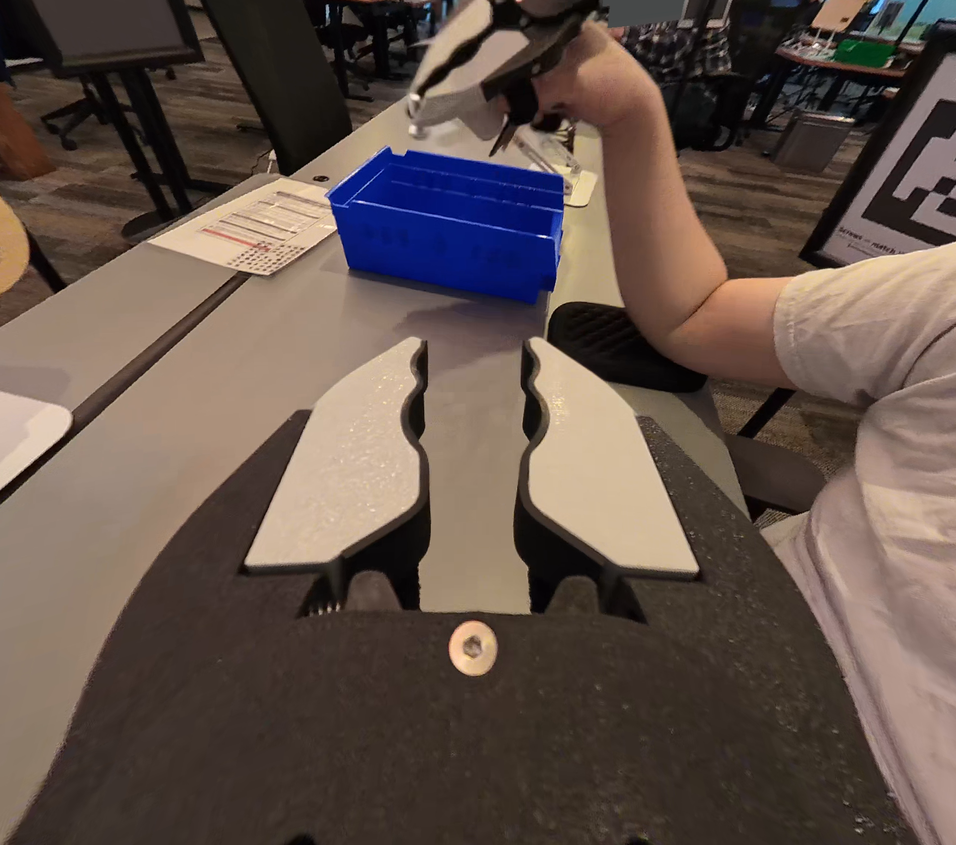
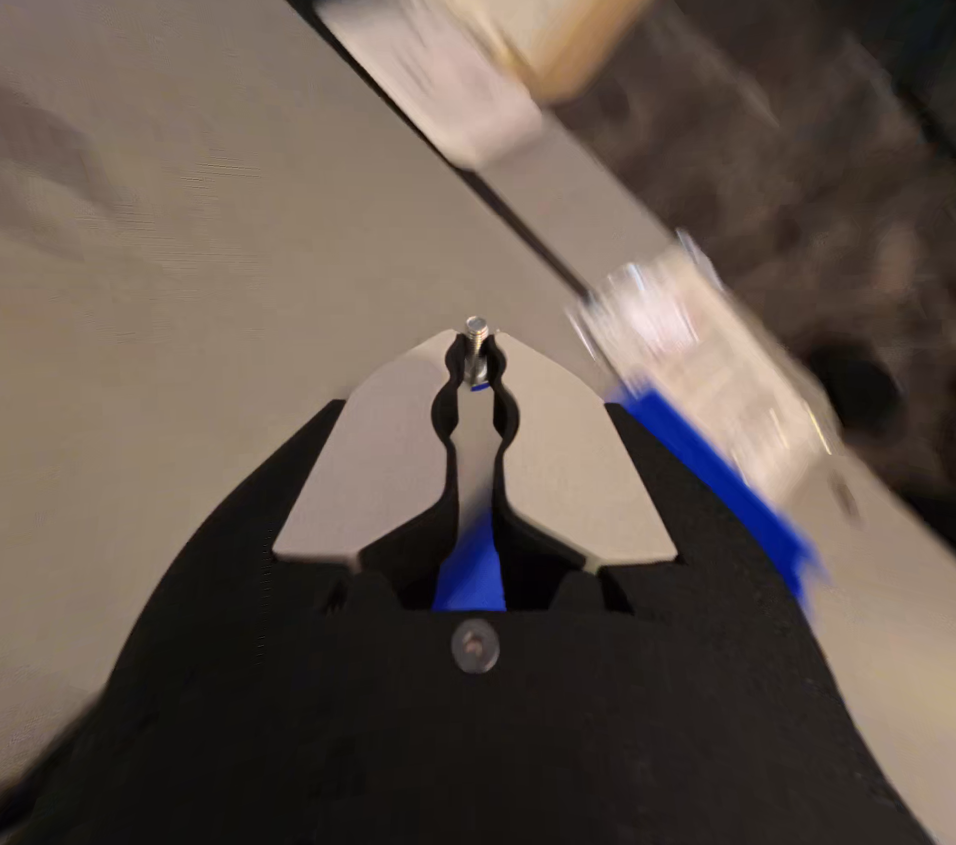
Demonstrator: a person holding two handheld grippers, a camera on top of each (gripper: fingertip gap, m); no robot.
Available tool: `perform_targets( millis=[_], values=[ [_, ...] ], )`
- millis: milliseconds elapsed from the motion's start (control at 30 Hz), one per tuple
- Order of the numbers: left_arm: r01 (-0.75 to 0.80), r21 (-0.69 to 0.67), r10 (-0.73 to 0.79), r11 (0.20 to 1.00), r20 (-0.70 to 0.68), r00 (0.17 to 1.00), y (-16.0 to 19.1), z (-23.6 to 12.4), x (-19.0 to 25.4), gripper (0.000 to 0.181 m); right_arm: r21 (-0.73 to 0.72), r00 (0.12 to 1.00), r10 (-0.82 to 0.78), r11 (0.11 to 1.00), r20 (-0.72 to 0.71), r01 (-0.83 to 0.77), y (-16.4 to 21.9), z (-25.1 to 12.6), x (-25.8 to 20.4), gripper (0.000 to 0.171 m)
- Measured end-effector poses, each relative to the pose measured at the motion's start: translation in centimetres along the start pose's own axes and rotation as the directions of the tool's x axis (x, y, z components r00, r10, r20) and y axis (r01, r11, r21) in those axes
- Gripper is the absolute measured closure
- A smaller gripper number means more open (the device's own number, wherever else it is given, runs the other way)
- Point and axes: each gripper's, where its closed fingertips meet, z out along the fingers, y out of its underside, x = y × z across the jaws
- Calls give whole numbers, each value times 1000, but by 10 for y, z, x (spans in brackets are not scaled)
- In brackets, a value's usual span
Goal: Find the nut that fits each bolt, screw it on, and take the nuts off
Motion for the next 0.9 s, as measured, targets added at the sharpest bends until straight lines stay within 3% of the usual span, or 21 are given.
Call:
perform_targets(
  millis=[33, 100, 167, 233, 333, 533, 667, 767, 900],
  values=[
    [-7, -11, 7, 1000, 15, 1000, 1, -2, -2, 148, -182, 990, 68, 979, -123, -90, 50, -4, 37, 164],
    [-17, -22, 17, 1000, 24, 1000, 1, -4, -4, 148, -463, 930, 214, 820, -298, -337, 148, -14, 82, 164],
    [-11, -29, 11, 1000, 21, 1000, 1, -5, -4, 149, -615, 896, 350, 653, -274, -443, 216, -9, 83, 163],
    [-9, -35, 10, 999, 30, 999, 1, -7, -7, 149, -673, 863, 474, 581, -177, -457, 250, 8, 71, 163],
    [-10, -36, 12, 999, 49, 999, -1, -12, -11, 149, -717, 841, 495, 504, -217, -481, 276, 16, 74, 163],
    [4, -21, -1, 1000, 133, 991, -14, -42, -30, 145, -513, 833, 456, 657, -312, -552, 232, 12, 108, 144],
    [18, -70, 7, 997, 342, 940, -19, -93, -65, 144, -360, 842, 351, 786, -410, -503, 183, -8, 128, 143],
    [55, -145, 36, 988, 562, 826, -12, -154, -99, 144, -235, 859, 296, 878, -417, -416, 137, -12, 128, 144],
    [253, -322, 140, 912, 826, 546, 31, -266, -135, 146, -108, 879, 243, 944, -411, -311, 88, -8, 121, 145]
  ],
)
